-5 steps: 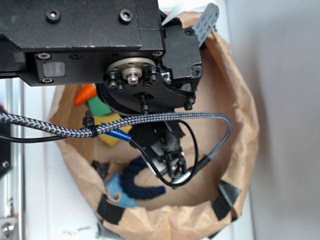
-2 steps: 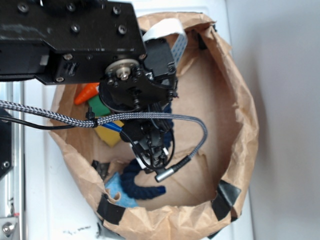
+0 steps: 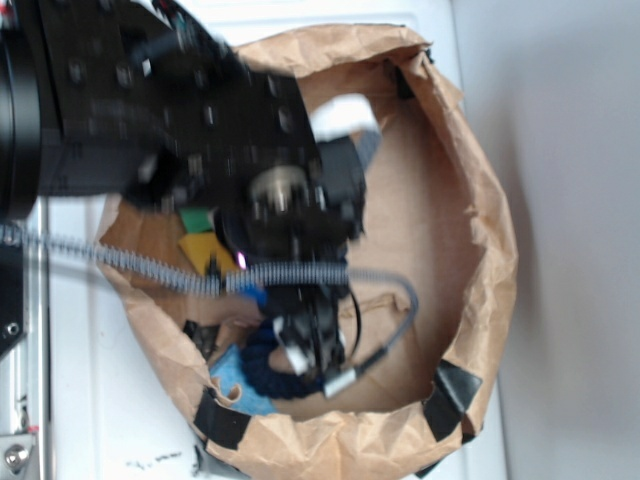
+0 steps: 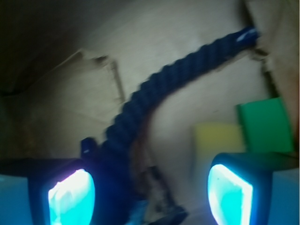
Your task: Grab the blue rope.
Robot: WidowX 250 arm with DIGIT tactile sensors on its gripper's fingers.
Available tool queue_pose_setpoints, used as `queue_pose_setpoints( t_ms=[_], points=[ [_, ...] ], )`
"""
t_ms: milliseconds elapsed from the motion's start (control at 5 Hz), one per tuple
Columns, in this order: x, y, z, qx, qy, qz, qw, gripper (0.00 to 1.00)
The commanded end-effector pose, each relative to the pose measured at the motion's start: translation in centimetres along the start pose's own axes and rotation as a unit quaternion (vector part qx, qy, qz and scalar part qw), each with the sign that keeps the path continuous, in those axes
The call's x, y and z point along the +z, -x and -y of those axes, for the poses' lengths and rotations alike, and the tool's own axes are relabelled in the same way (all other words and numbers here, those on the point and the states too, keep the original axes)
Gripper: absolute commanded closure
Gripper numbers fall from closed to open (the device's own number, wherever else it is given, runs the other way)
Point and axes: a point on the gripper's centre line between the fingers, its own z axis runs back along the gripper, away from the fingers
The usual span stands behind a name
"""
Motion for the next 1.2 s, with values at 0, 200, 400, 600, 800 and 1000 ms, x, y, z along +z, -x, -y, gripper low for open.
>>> queue_pose_setpoints(
  t_ms=[0, 200, 400, 600, 800, 1000],
  points=[
    [-1.1, 2.1, 2.3, -0.016, -0.010, -0.002, 1.000, 0.00],
    [-2.9, 2.5, 1.9, -0.023, -0.025, 0.009, 0.999, 0.00],
    [-3.8, 2.1, 0.9, -0.016, -0.025, 0.032, 0.999, 1.00],
    [-4.2, 1.4, 0.5, -0.022, -0.025, 0.043, 0.998, 1.00],
    [-1.7, 0.6, 1.2, -0.016, -0.012, 0.026, 0.999, 1.00],
    [2.0, -0.6, 2.2, -0.006, -0.004, 0.007, 1.000, 1.00]
  ],
)
